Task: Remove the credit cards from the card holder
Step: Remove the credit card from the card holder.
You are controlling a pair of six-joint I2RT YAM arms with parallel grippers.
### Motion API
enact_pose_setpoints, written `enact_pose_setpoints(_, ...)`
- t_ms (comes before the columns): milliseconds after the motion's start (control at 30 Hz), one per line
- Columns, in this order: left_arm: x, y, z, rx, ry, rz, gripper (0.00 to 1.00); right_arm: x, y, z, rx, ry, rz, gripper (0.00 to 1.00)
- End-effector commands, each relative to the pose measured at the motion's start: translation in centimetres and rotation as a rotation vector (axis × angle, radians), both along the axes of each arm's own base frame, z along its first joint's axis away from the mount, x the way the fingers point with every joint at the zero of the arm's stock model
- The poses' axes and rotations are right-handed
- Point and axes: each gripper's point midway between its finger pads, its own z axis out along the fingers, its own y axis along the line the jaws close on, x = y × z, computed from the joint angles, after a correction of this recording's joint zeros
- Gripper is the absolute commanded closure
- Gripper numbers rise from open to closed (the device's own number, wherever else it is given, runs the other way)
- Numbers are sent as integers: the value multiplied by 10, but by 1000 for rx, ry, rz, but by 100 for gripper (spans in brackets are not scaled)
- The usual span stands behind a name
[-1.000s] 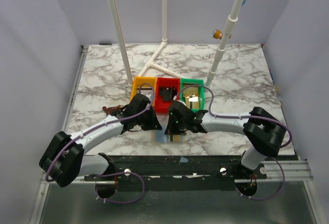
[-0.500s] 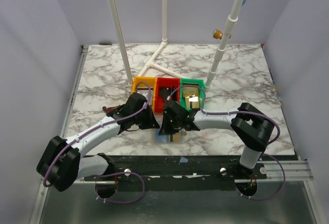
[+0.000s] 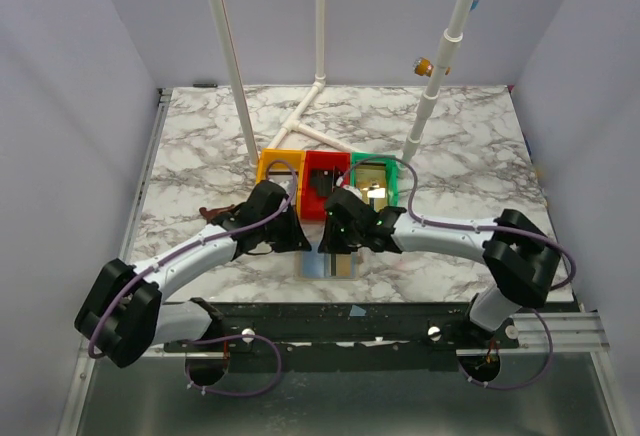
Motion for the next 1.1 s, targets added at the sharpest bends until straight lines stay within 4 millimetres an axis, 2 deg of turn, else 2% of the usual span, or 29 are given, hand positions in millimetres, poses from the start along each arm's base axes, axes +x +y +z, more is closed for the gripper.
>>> enact_pose_setpoints(0,1,-7,1,-32,8,-22,100,8,-32,14,-86,-69,-86,72)
enact_pose_setpoints(33,1,-8,0,-34,11,-23,100,9,-37,16,-97,-77,-100,62)
enact_pose_setpoints(100,2,-9,0,-37,13,-26,100,8,-46,16,-118,-86,-119,52)
enact_pose_setpoints(200,3,-13,-1,-45,21,-35,100,6,-57,11,-156,-86,-133,51)
enact_pose_setpoints(300,3,-17,-3,-49,32,-43,100,4,-65,3,-196,-72,-142,46)
enact_pose_setpoints(433,4,-21,-4,-53,37,-48,100,2,-74,-1,-222,-70,-161,46)
enact_pose_setpoints(633,3,-24,-9,-55,51,-56,100,1,-79,-4,-249,-72,-161,71)
enact_pose_setpoints(733,3,-25,-9,-57,53,-58,100,1,-77,-6,-249,-66,-154,80)
enact_pose_setpoints(900,2,-25,-11,-56,57,-60,100,-1,-77,-13,-265,-52,-145,90)
enact_pose_setpoints(1067,2,-25,-13,-57,61,-62,100,-2,-80,-22,-294,-39,-144,95)
